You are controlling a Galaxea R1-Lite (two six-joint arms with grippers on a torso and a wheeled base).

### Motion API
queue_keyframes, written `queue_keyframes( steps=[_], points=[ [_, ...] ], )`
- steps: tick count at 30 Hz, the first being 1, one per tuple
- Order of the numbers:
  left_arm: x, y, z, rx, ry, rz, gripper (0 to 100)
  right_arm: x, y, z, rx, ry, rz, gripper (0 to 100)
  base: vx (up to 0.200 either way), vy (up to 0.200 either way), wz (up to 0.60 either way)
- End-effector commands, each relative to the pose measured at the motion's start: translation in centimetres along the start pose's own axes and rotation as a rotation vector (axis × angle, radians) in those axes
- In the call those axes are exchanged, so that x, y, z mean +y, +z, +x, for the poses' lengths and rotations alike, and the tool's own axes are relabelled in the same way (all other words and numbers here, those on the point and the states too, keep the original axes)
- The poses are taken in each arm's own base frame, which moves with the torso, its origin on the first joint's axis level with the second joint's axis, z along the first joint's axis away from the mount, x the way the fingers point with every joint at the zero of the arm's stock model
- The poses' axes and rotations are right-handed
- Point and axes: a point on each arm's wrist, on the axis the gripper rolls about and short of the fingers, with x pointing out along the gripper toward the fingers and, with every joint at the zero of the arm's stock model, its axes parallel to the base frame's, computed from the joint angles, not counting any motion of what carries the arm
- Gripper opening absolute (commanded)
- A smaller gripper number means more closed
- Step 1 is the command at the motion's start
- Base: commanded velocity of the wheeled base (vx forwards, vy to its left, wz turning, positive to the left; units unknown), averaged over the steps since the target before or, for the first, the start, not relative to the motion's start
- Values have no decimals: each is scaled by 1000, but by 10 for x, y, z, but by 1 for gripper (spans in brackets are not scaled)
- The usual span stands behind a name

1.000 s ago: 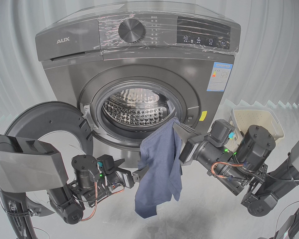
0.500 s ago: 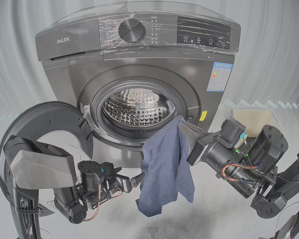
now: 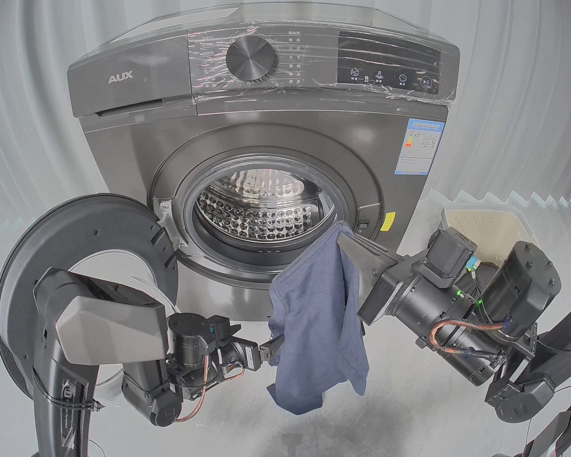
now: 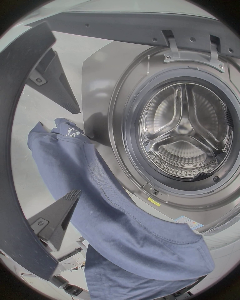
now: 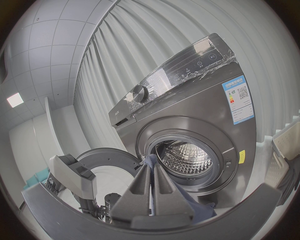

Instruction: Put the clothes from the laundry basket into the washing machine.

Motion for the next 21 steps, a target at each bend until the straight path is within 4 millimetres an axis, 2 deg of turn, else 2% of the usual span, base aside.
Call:
queue_keyframes(
  steps=[1,13,21],
  points=[
    [1,-9,8,14,-3,7,100,2,0,0,1,11,1,0,0,0,0],
    [-21,-12,11,21,-90,21,100,2,-1,2,1,12,1,0,0,0,0],
    [-24,-11,12,26,-131,24,100,2,-2,1,5,13,1,0,0,0,0]
  ],
)
